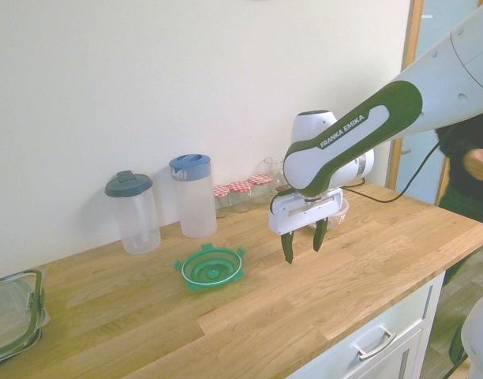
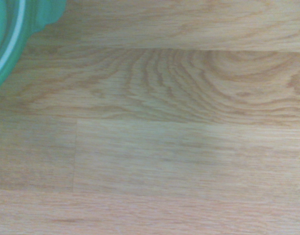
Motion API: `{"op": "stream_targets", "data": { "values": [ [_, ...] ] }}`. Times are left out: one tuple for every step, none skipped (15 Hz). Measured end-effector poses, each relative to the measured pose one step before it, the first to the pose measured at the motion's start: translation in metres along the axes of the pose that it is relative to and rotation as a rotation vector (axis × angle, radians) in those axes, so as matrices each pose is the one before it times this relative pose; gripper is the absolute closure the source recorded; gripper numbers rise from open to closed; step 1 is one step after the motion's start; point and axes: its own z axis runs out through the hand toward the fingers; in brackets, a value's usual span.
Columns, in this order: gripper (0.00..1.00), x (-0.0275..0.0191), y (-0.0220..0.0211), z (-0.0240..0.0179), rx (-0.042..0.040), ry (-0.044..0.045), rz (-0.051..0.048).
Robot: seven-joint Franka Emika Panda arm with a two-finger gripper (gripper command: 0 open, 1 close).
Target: Cover the lid of food container
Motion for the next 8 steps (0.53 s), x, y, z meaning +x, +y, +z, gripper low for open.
{"op": "stream_targets", "data": {
  "values": [
    [0.00, -0.00032, -0.00038, 0.00073, -0.00263, -0.00040, 0.00054],
    [0.00, -0.00098, -0.00215, 0.00149, -0.00447, -0.00015, 0.00432],
    [0.00, 0.00088, -0.00451, -0.00126, 0.00893, -0.00085, 0.00509],
    [0.00, 0.00220, -0.00763, -0.00361, 0.02204, -0.00785, 0.00895],
    [0.00, 0.00301, -0.00880, -0.00257, 0.03011, -0.01963, 0.01064],
    [0.00, 0.00598, -0.00879, -0.00043, 0.04667, -0.03256, 0.01400],
    [0.00, 0.00993, -0.00758, 0.00174, 0.05576, -0.04270, 0.00874],
    [0.00, 0.01421, -0.00540, 0.00158, 0.05313, -0.04190, 0.00607]
  ]
}}
